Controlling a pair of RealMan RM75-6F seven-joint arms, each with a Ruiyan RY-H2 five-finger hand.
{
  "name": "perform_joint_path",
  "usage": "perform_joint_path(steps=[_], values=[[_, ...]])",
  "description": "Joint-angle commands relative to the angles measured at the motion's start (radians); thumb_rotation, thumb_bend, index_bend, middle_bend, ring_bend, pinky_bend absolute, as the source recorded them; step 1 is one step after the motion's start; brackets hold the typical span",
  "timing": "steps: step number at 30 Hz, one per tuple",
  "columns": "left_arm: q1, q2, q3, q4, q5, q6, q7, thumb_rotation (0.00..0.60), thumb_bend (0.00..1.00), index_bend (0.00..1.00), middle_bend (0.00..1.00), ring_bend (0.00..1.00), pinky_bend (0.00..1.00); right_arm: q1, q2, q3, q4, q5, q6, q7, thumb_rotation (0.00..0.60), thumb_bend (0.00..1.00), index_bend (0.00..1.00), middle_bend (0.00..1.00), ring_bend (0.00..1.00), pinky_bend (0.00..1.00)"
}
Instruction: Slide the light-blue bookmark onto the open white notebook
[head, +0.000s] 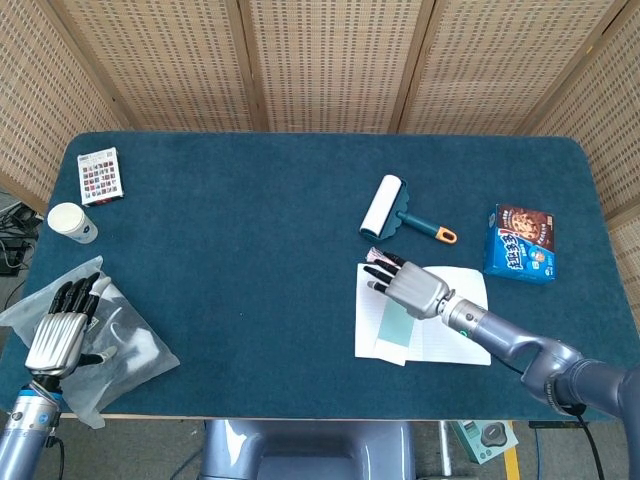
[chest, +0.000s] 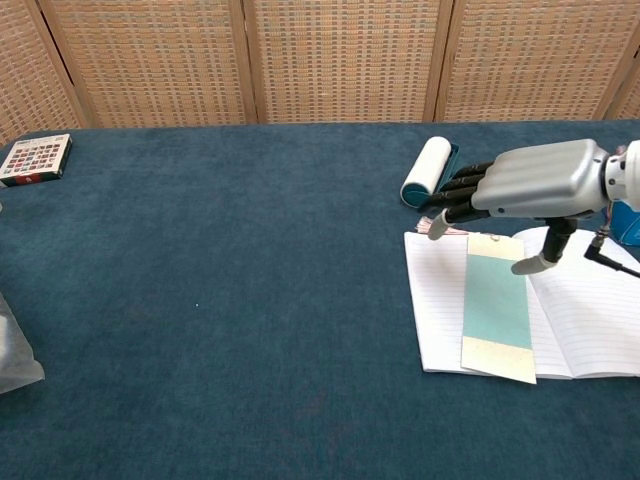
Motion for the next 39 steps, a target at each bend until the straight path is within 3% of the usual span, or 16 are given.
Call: perform_joint_path(steps=[1,13,24,39], values=[[0.001,0.001,0.001,-0.001,0.002,0.001,-0.004,0.6,0.12,0.0,0.0,0.0,0.0,-0.009,0.008,0.026,-0.038,0.02,-0.015,-0.046,0.6,0.61,0.18,0.02,0.0,0.08],[0.002,0.006,0.006,-0.001,0.019,0.008,-0.026,0.6,0.12,0.0,0.0,0.0,0.0,-0.038,0.049,0.061,-0.192,0.07,-0.041,-0.215,0.6,0.79,0.22,0.04,0.0,0.07],[0.009,0.014,0.006,-0.009,0.028,0.025,-0.033,0.6,0.12,0.0,0.0,0.0,0.0,-0.068,0.062,0.065,-0.27,0.094,-0.053,-0.323,0.6,0.79,0.25,0.06,0.0,0.06],[0.009,0.01,0.012,-0.017,0.039,0.026,-0.009,0.6,0.12,0.0,0.0,0.0,0.0,-0.118,0.083,0.035,-0.3,0.09,-0.06,-0.369,0.6,0.79,0.33,0.06,0.0,0.06]])
